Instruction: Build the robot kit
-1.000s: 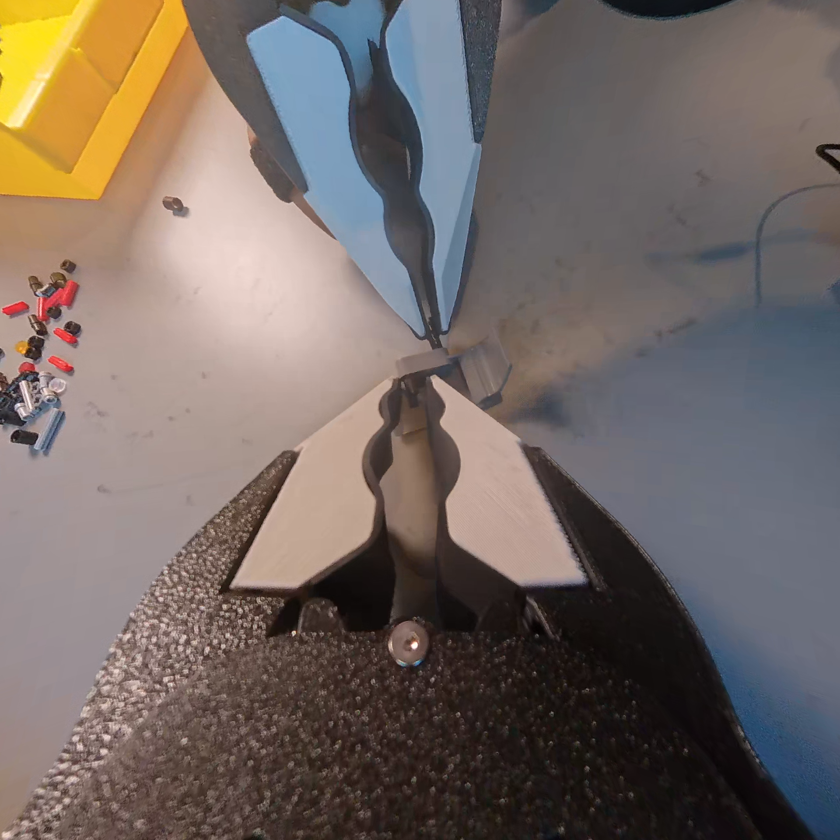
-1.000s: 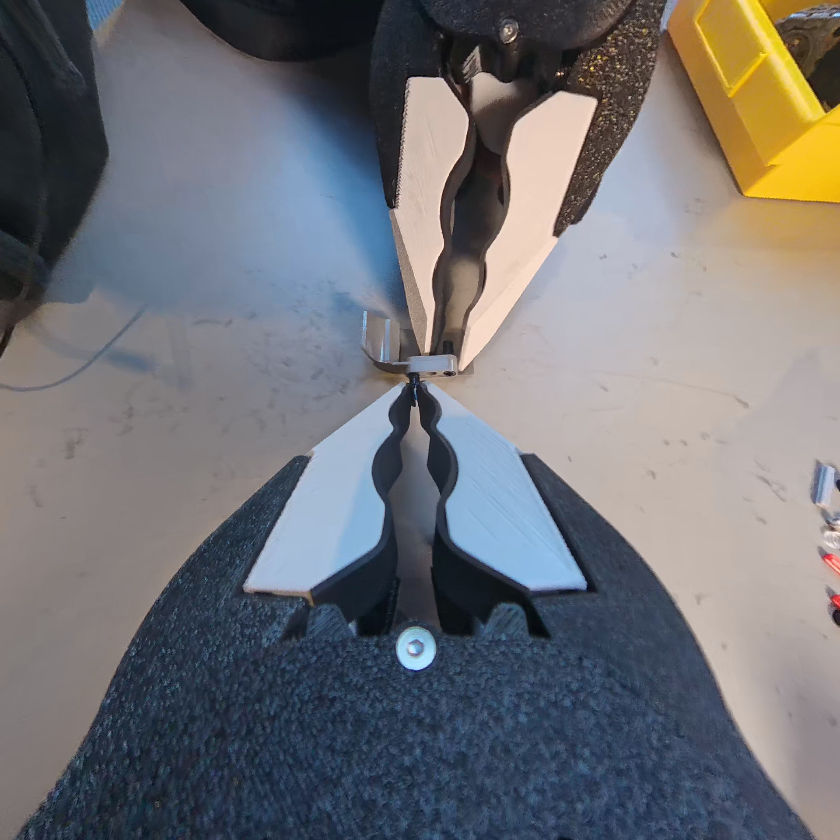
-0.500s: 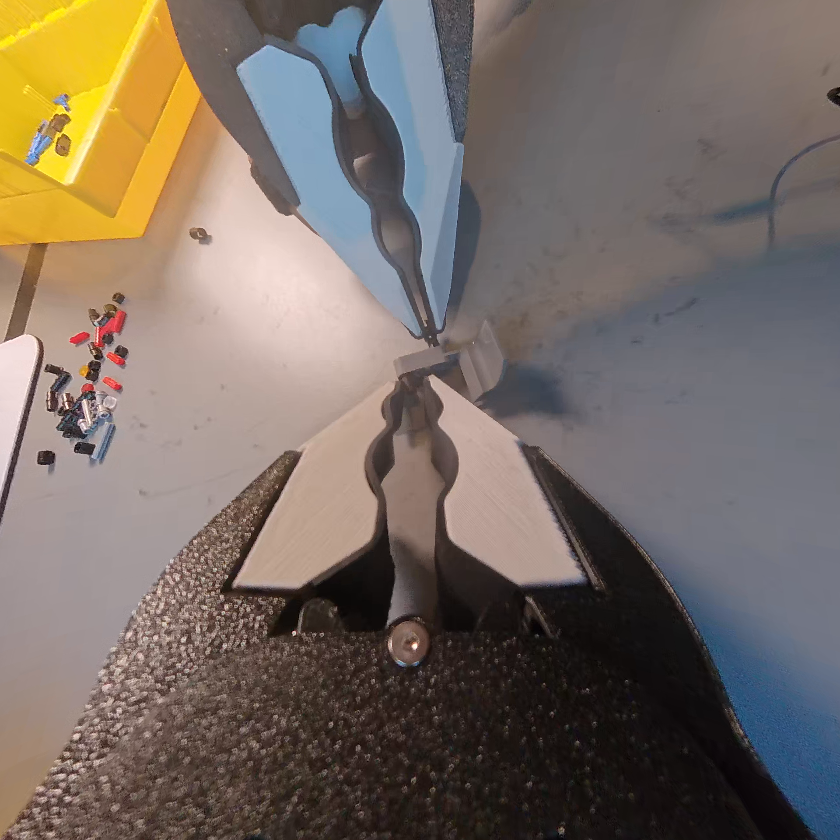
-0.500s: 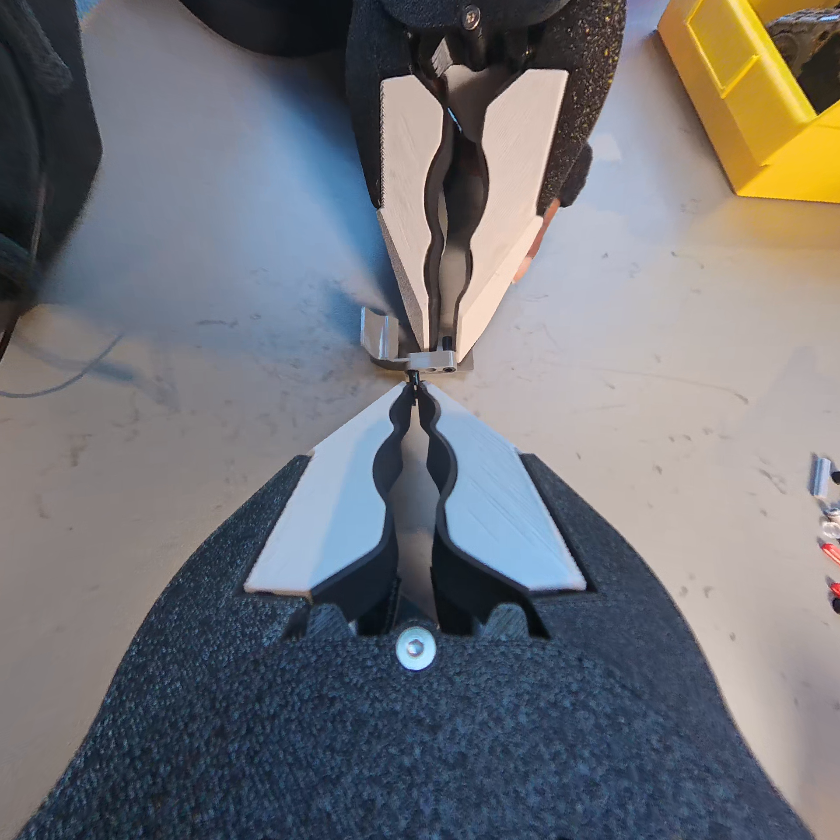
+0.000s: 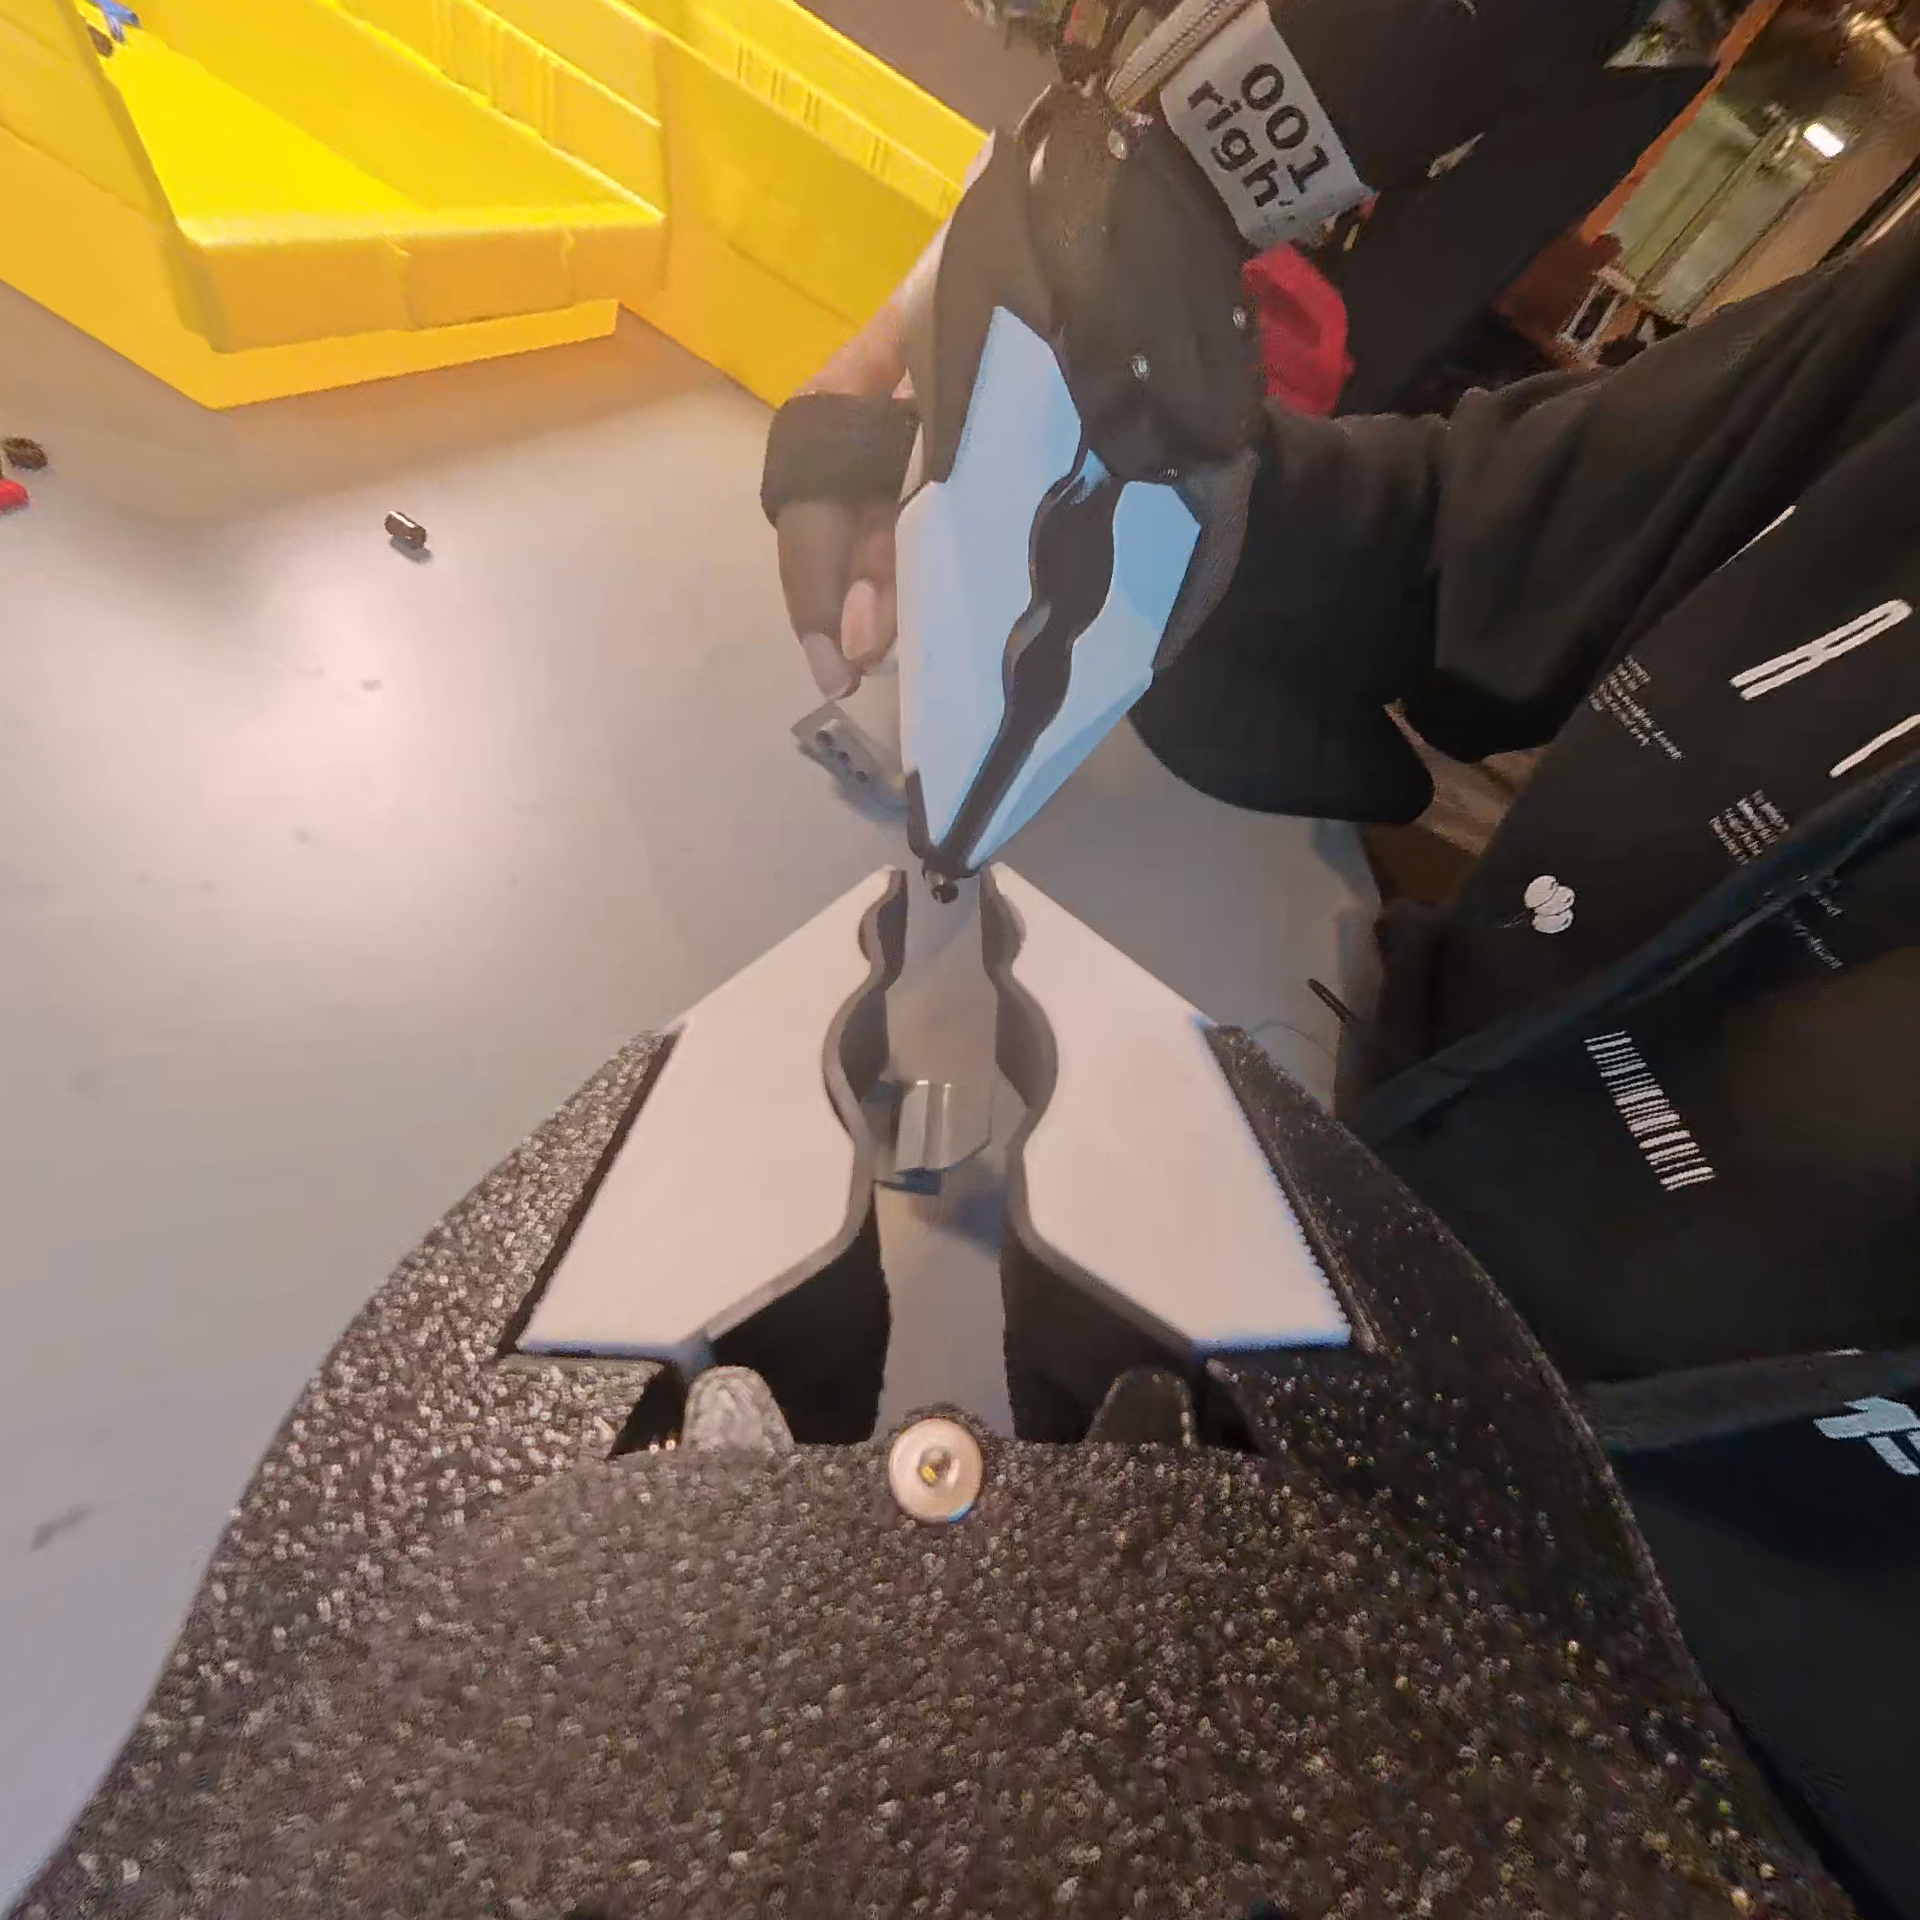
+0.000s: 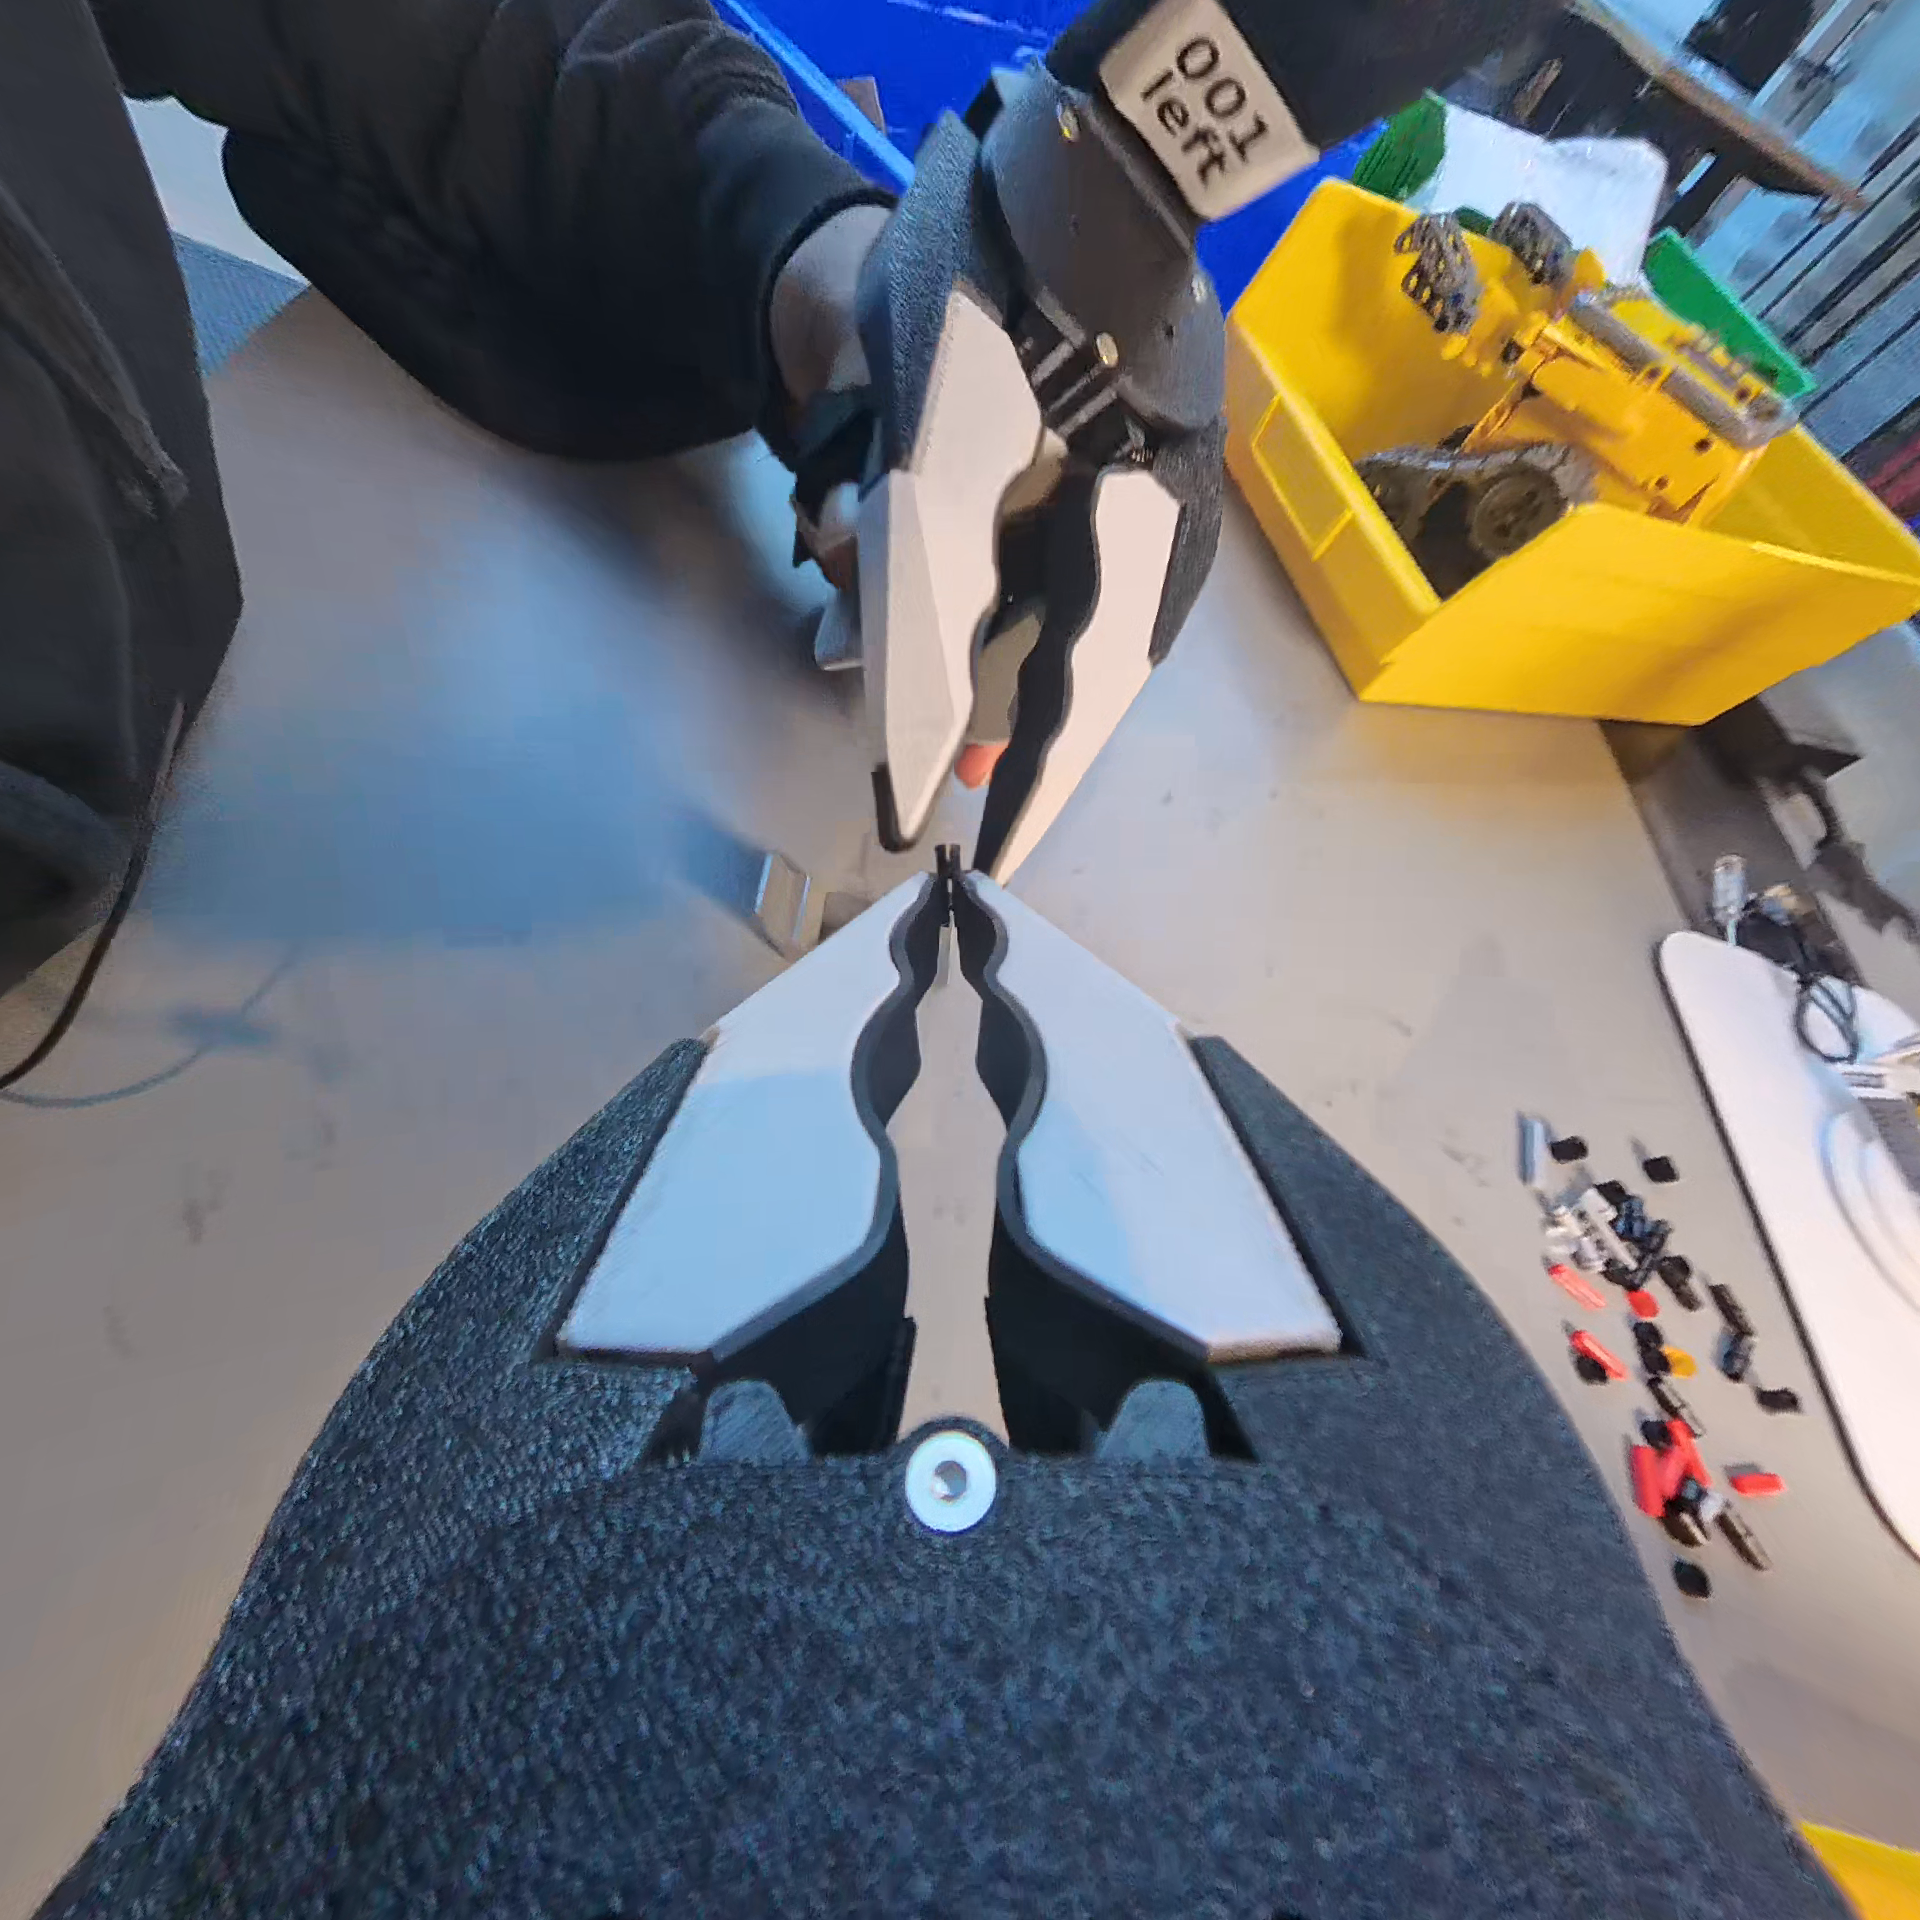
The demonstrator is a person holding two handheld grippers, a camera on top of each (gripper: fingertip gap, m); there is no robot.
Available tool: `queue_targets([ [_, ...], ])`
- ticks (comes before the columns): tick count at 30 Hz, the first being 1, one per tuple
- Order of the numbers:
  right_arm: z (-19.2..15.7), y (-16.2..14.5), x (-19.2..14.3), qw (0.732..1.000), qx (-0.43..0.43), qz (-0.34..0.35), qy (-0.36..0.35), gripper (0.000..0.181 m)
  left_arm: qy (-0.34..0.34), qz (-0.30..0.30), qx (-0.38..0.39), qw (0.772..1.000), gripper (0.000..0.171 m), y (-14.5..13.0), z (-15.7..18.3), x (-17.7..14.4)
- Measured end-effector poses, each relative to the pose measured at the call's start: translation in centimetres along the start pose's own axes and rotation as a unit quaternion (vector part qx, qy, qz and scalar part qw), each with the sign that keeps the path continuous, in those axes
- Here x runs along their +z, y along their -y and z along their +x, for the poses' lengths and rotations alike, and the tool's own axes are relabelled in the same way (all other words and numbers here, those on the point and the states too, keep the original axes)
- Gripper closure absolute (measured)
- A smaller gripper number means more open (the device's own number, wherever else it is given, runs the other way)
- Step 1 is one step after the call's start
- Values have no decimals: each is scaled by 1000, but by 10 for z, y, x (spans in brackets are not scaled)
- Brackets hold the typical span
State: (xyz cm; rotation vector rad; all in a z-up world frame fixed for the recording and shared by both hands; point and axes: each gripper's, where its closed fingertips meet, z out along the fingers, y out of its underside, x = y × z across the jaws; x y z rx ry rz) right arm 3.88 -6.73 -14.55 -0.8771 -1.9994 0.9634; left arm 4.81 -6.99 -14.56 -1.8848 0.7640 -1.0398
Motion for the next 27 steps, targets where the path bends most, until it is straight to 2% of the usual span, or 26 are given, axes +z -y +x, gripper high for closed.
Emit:
queue_targets([
  [7,-6,12,-5,999,-31,4,-10,179,-37,11,-11,999,167,4,12,-1],
  [13,-4,24,-12,998,-38,37,-23,167,-110,68,-51,990,168,18,26,-9],
  [20,-5,36,-17,997,-35,68,-25,176,-133,94,-67,984,168,27,31,-12],
  [27,-5,40,-18,996,-28,77,-22,176,-142,98,-76,982,168,27,32,-12],
])
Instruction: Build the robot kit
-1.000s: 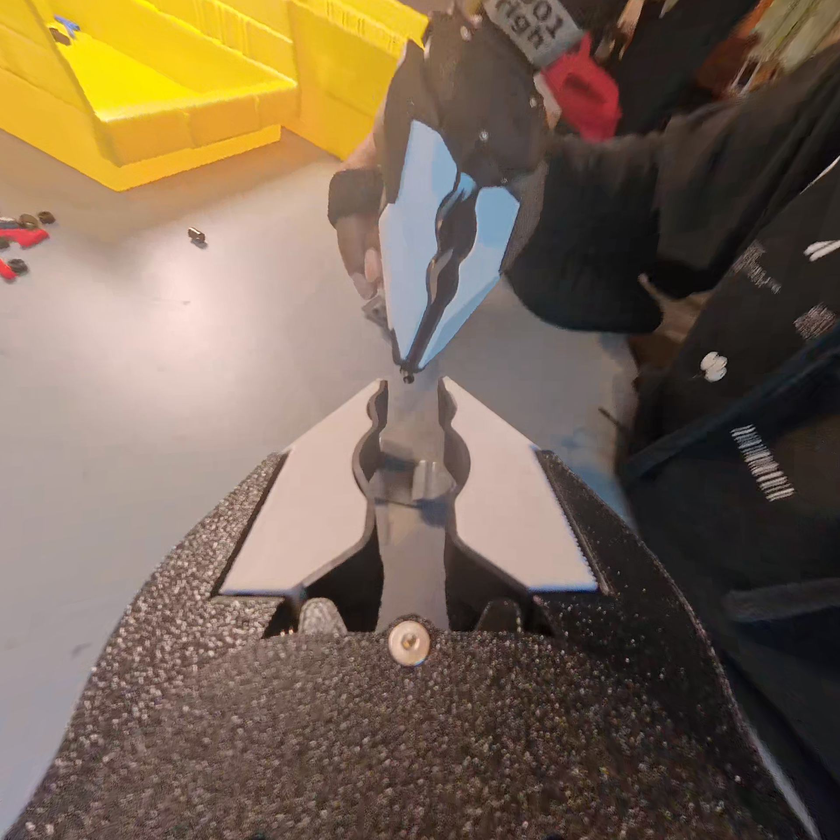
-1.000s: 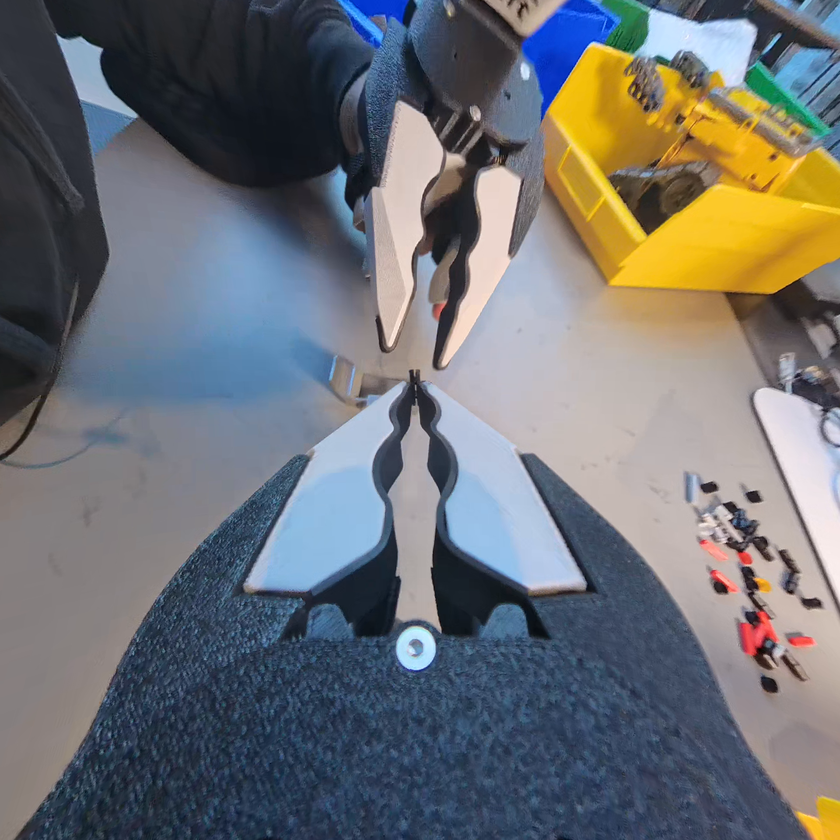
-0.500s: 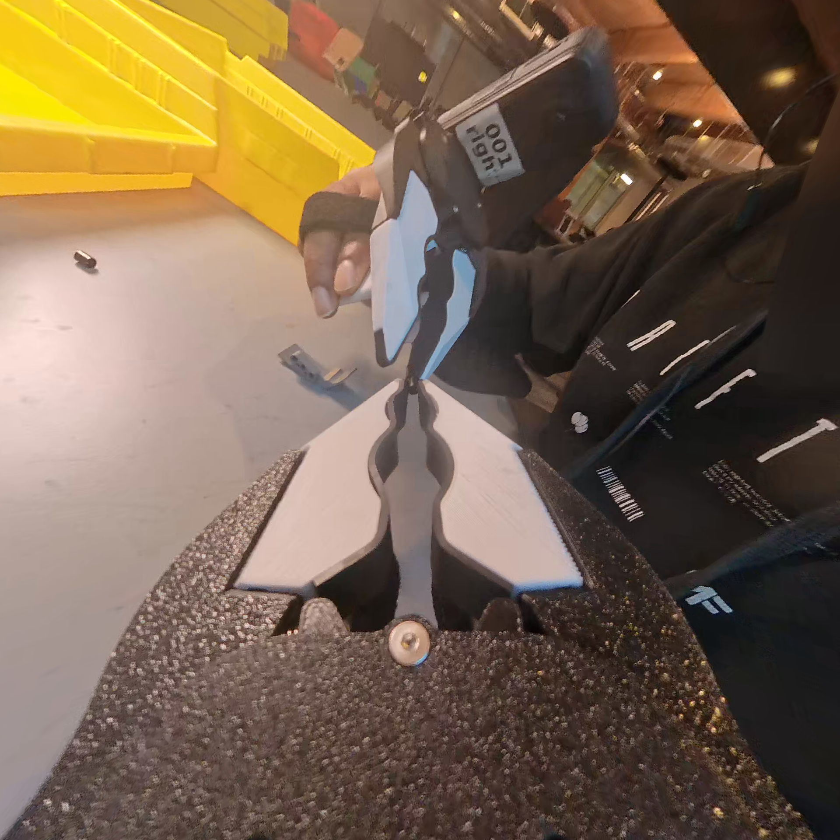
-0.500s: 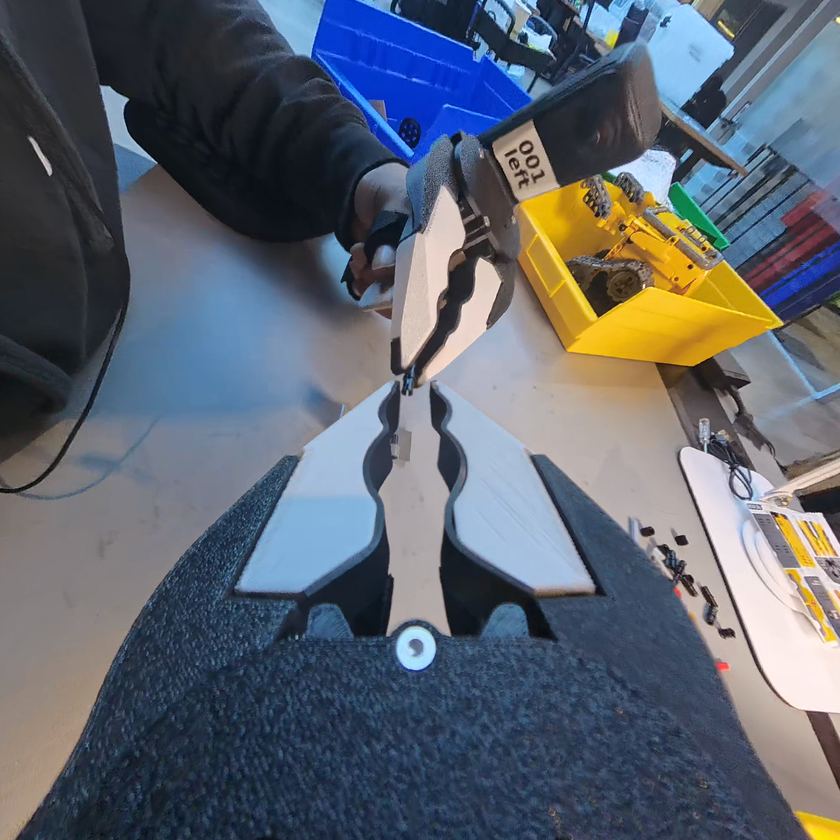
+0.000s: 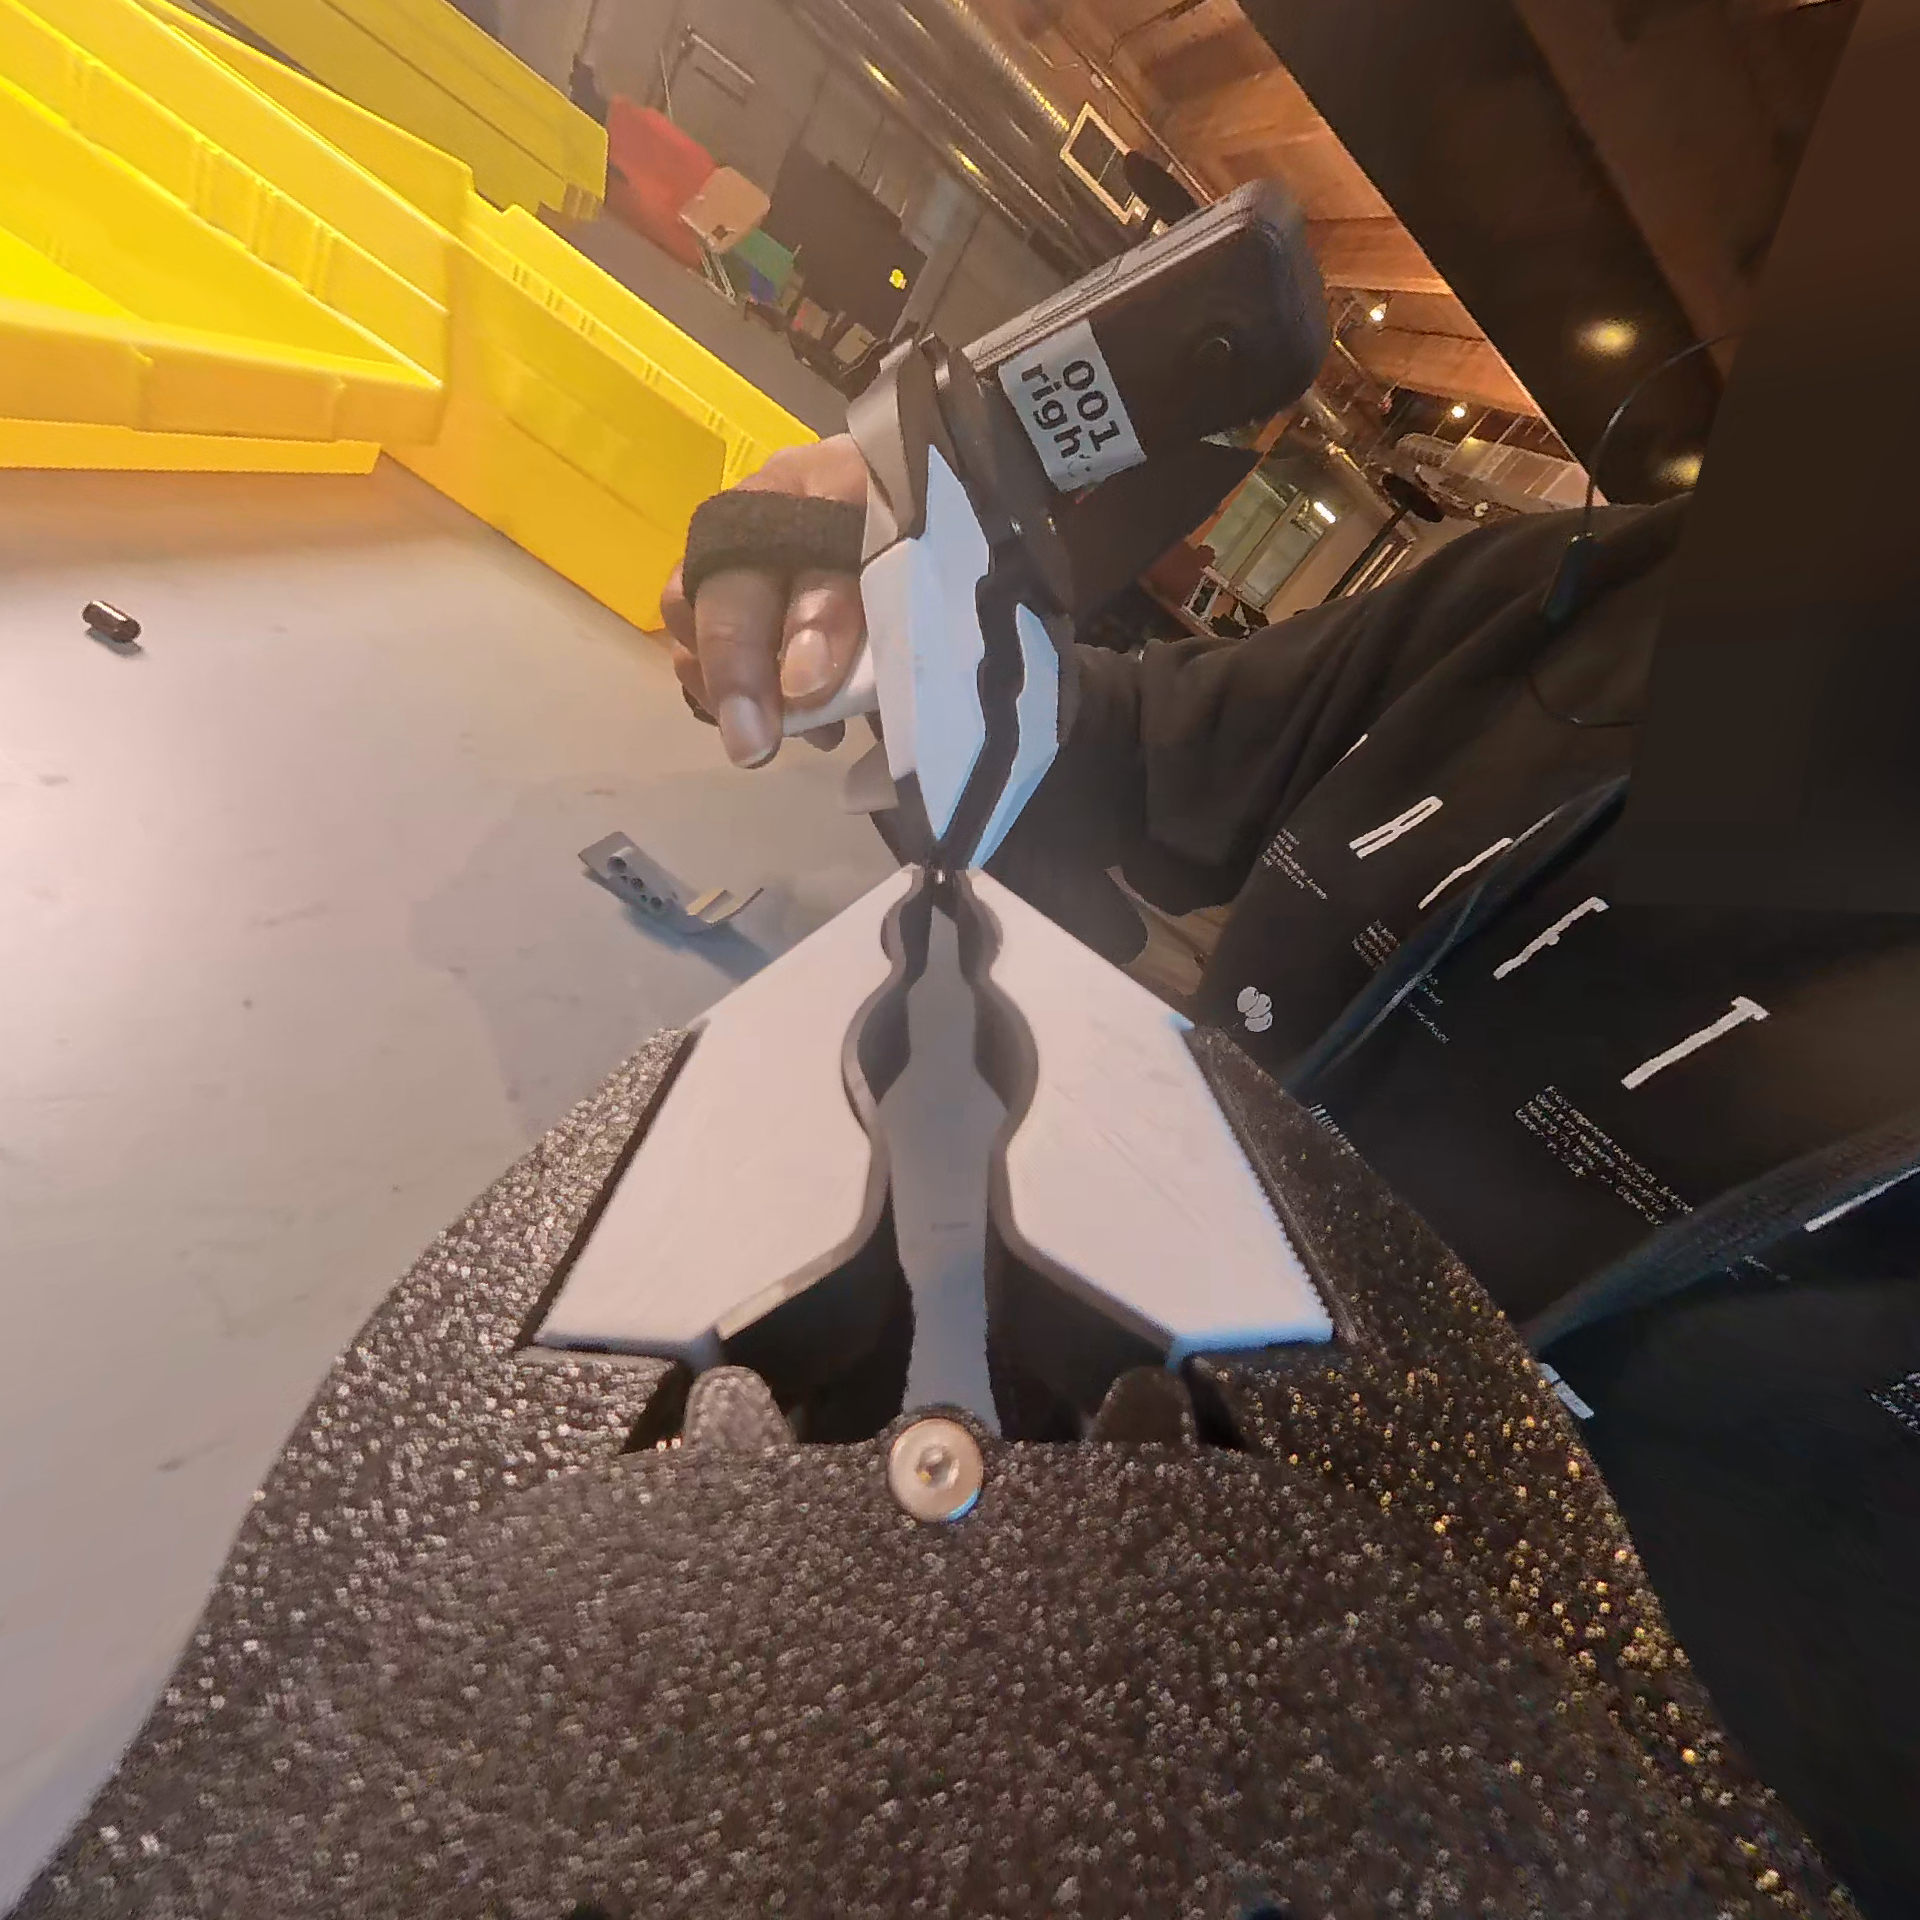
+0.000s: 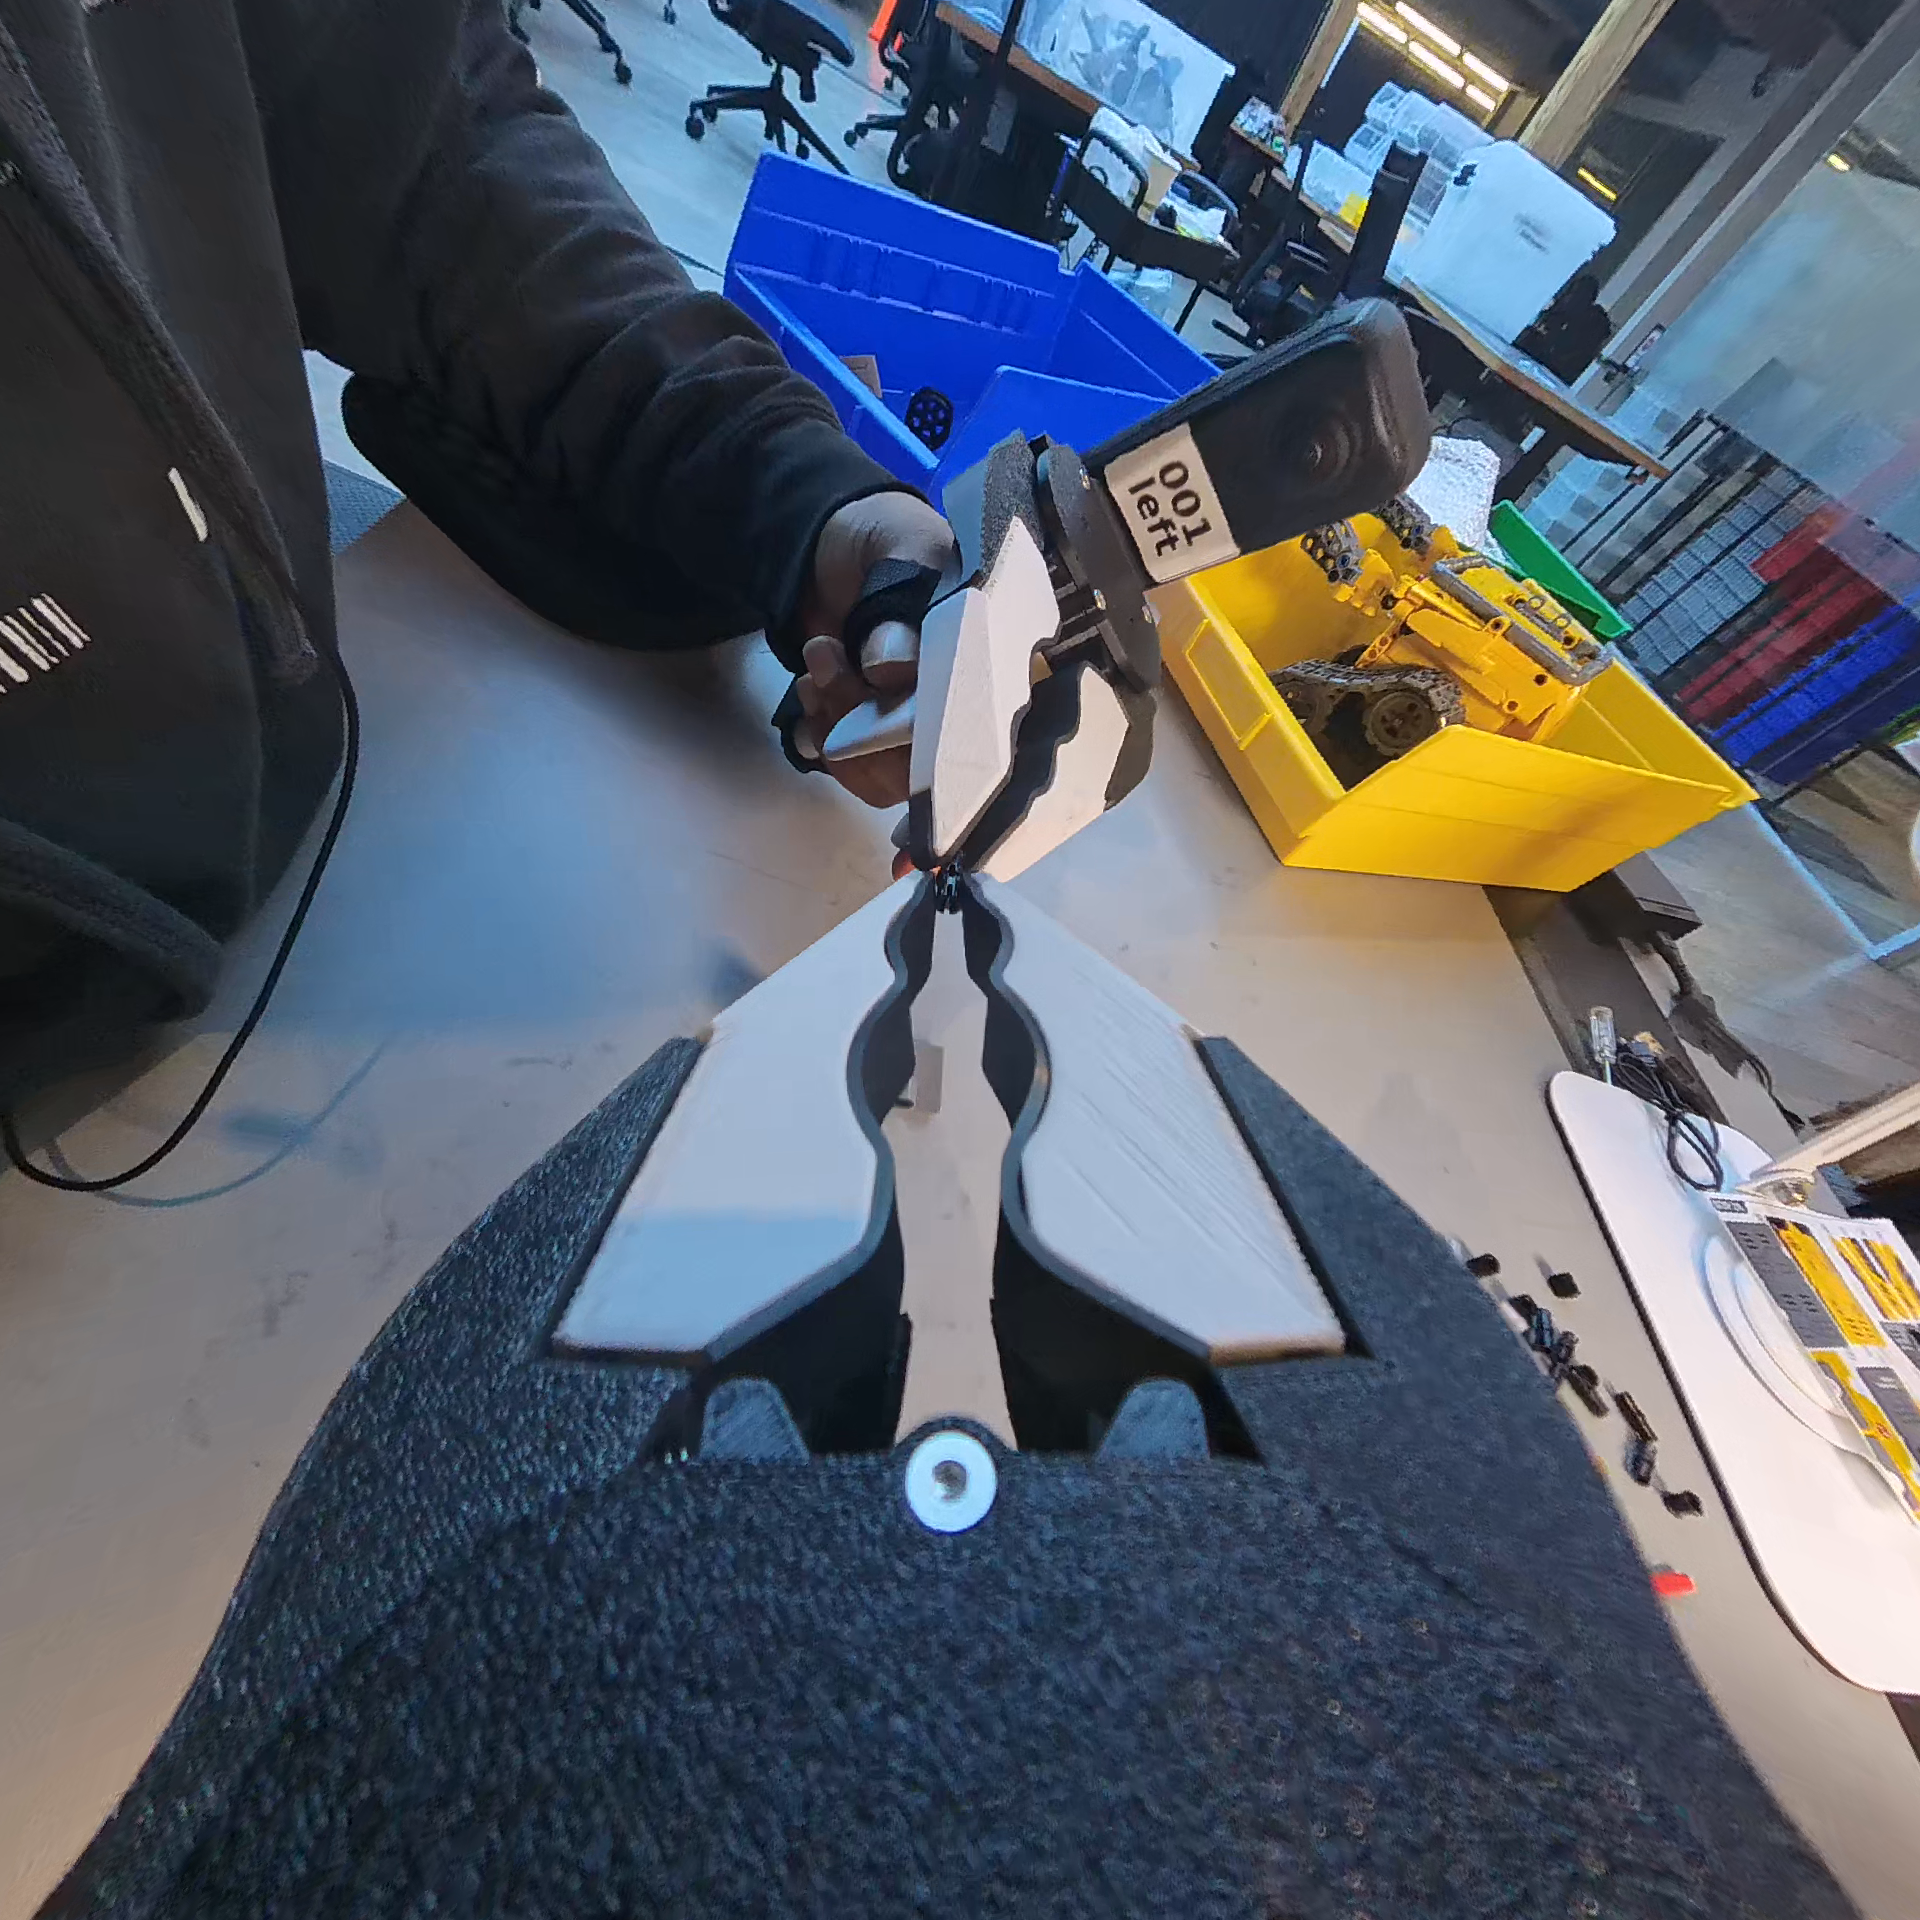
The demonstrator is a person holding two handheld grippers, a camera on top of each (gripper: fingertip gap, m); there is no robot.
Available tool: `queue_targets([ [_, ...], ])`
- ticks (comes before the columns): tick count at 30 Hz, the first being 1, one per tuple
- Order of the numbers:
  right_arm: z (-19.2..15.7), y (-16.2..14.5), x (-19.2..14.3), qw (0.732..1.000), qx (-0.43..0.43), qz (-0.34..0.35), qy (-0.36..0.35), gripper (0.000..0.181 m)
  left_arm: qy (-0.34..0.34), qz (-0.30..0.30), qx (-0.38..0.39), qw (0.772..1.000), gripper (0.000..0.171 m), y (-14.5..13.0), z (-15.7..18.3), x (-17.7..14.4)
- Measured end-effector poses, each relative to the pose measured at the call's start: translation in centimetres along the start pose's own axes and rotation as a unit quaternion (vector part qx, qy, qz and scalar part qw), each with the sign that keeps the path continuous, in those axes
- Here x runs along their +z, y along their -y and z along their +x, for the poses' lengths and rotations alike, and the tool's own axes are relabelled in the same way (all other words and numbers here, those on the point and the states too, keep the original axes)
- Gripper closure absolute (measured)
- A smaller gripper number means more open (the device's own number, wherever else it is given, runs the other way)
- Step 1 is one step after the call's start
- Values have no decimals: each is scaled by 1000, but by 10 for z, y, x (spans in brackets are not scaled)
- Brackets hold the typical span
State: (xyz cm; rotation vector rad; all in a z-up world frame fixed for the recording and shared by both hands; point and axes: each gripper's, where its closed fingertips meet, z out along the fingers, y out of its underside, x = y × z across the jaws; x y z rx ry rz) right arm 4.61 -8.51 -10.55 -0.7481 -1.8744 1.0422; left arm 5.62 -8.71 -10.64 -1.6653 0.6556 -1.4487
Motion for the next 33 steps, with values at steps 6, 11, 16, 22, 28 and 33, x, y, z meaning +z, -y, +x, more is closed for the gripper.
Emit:
queue_targets([
  [6,5,-9,-2,999,32,-10,4,177,72,-56,49,995,152,-8,-18,-8],
  [11,16,-35,-11,997,74,-32,-1,177,204,-214,163,941,145,-49,-57,-22],
  [16,9,-51,-5,995,77,-58,17,177,238,-303,223,895,152,-70,-74,-23],
  [22,5,-59,-4,994,80,-70,31,177,239,-323,261,878,169,-74,-77,-15],
  [28,1,-48,-4,994,93,-40,43,177,187,-175,242,936,169,-38,-54,-6],
  [33,-1,-30,-5,992,113,-1,56,177,174,-102,243,949,169,-16,-42,-8],
])
